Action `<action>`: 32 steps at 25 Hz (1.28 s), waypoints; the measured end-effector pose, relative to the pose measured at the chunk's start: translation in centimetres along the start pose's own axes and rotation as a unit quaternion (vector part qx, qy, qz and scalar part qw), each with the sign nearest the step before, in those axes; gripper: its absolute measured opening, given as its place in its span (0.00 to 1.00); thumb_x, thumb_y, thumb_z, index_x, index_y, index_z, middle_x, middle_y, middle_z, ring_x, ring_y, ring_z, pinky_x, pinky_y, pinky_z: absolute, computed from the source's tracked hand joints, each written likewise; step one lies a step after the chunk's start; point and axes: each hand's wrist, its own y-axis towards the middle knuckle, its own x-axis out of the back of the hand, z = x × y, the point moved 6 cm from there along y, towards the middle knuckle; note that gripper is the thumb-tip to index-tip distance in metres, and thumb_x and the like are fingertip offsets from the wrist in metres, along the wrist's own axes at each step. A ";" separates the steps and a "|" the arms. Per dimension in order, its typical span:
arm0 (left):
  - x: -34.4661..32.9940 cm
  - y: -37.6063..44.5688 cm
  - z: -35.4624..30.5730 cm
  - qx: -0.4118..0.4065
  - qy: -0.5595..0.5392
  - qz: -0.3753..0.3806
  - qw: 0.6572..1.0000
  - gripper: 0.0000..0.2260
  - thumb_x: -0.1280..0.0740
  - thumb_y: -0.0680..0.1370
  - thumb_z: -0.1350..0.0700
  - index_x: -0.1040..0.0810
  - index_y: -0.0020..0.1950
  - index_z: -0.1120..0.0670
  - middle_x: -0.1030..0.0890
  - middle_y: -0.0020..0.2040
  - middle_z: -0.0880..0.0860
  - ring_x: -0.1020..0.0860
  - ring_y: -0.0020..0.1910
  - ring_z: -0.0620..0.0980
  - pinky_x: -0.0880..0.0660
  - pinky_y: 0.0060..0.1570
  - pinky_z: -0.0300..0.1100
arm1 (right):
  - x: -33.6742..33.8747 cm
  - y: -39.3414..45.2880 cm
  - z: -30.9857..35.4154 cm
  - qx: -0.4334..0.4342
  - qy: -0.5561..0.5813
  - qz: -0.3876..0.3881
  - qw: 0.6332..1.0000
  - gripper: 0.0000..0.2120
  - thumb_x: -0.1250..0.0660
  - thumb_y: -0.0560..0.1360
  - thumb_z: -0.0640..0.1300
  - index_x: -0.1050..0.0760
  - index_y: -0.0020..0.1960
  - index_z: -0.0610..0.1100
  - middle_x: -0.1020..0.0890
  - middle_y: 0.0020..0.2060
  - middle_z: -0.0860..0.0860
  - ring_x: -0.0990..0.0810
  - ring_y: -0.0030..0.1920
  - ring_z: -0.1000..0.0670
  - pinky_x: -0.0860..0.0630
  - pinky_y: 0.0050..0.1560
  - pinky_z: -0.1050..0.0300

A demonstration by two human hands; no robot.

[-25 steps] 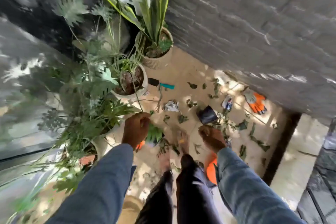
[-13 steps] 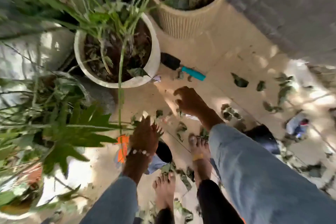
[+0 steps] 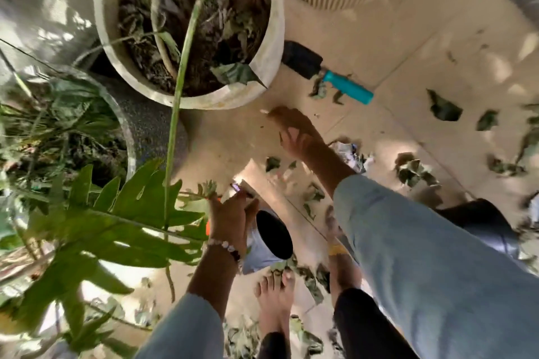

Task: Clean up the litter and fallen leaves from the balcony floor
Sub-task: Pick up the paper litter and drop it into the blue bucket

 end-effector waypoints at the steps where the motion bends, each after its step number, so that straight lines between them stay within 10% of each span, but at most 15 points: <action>1: -0.5 -0.7 -0.1 -0.002 0.019 0.006 1.000 0.22 0.37 0.79 0.63 0.37 0.72 0.52 0.23 0.58 0.59 0.22 0.56 0.57 0.24 0.51 0.48 | 1.1 -1.9 0.3 -0.011 0.040 -0.059 0.997 0.12 0.39 0.76 0.41 0.20 0.55 0.40 0.17 0.48 0.44 0.18 0.47 0.44 0.21 0.48 0.53; 5: -1.5 -2.5 1.1 0.063 0.005 0.059 0.996 0.16 0.37 0.80 0.46 0.26 0.60 0.56 0.21 0.46 0.56 0.20 0.39 0.50 0.23 0.41 0.44 | 3.6 -11.8 4.9 -0.002 0.405 0.042 0.913 0.10 0.34 0.73 0.47 0.17 0.48 0.44 0.15 0.39 0.47 0.17 0.38 0.48 0.22 0.38 0.58; 8: -1.4 -3.8 2.4 0.085 0.025 0.063 0.994 0.09 0.40 0.82 0.57 0.27 0.43 0.53 0.27 0.32 0.55 0.26 0.22 0.47 0.25 0.26 0.38 | 2.9 -17.2 4.0 -0.067 0.467 0.142 0.871 0.15 0.35 0.76 0.51 0.19 0.56 0.43 0.16 0.52 0.43 0.17 0.51 0.43 0.23 0.57 0.43; 12: -1.8 -4.1 1.2 -0.020 0.233 0.045 0.971 0.09 0.44 0.83 0.61 0.26 0.47 0.52 0.23 0.35 0.52 0.23 0.26 0.46 0.27 0.27 0.36 | 1.8 -16.3 -5.4 -0.245 0.251 -0.021 0.936 0.06 0.30 0.73 0.41 0.19 0.50 0.44 0.24 0.62 0.40 0.26 0.64 0.38 0.28 0.60 0.45; 14: -2.5 -3.8 1.2 -0.037 0.237 0.058 0.969 0.10 0.45 0.83 0.61 0.24 0.52 0.54 0.21 0.29 0.52 0.24 0.20 0.46 0.29 0.23 0.33 | -0.7 -14.8 -7.8 -0.248 0.131 0.128 0.951 0.09 0.30 0.73 0.43 0.22 0.53 0.49 0.44 0.76 0.43 0.46 0.74 0.36 0.40 0.69 0.38; 16: -3.0 -3.7 1.3 -0.048 0.243 0.064 0.967 0.11 0.44 0.82 0.61 0.22 0.54 0.54 0.21 0.28 0.53 0.25 0.19 0.46 0.30 0.22 0.33 | -3.0 -14.5 -10.0 -0.269 0.133 0.198 0.933 0.13 0.31 0.74 0.43 0.23 0.59 0.46 0.41 0.74 0.44 0.42 0.72 0.37 0.38 0.68 0.39; 20: -3.5 -6.3 1.0 -0.058 0.258 0.061 0.962 0.10 0.43 0.82 0.60 0.22 0.56 0.56 0.21 0.27 0.52 0.26 0.18 0.45 0.31 0.21 0.32 | 1.3 -15.7 -10.1 -0.305 0.147 -0.003 0.941 0.12 0.38 0.74 0.30 0.22 0.54 0.38 0.18 0.50 0.41 0.20 0.51 0.41 0.25 0.46 0.54; 25: -5.1 -15.7 0.5 -0.044 0.321 0.107 0.940 0.06 0.42 0.83 0.59 0.27 0.55 0.57 0.25 0.33 0.57 0.27 0.20 0.49 0.33 0.26 0.35 | 10.4 -24.9 -7.9 -0.325 0.186 -0.061 0.925 0.16 0.39 0.77 0.36 0.30 0.64 0.41 0.19 0.53 0.41 0.20 0.52 0.39 0.22 0.48 0.49; 32: -8.1 -32.0 0.1 -0.071 0.390 0.212 0.893 0.07 0.41 0.83 0.53 0.26 0.52 0.54 0.26 0.39 0.55 0.28 0.21 0.47 0.33 0.27 0.34 | 27.4 -37.4 -5.4 -0.435 0.496 -0.186 0.728 0.23 0.27 0.69 0.35 0.26 0.62 0.43 0.18 0.46 0.50 0.20 0.44 0.51 0.29 0.44 0.61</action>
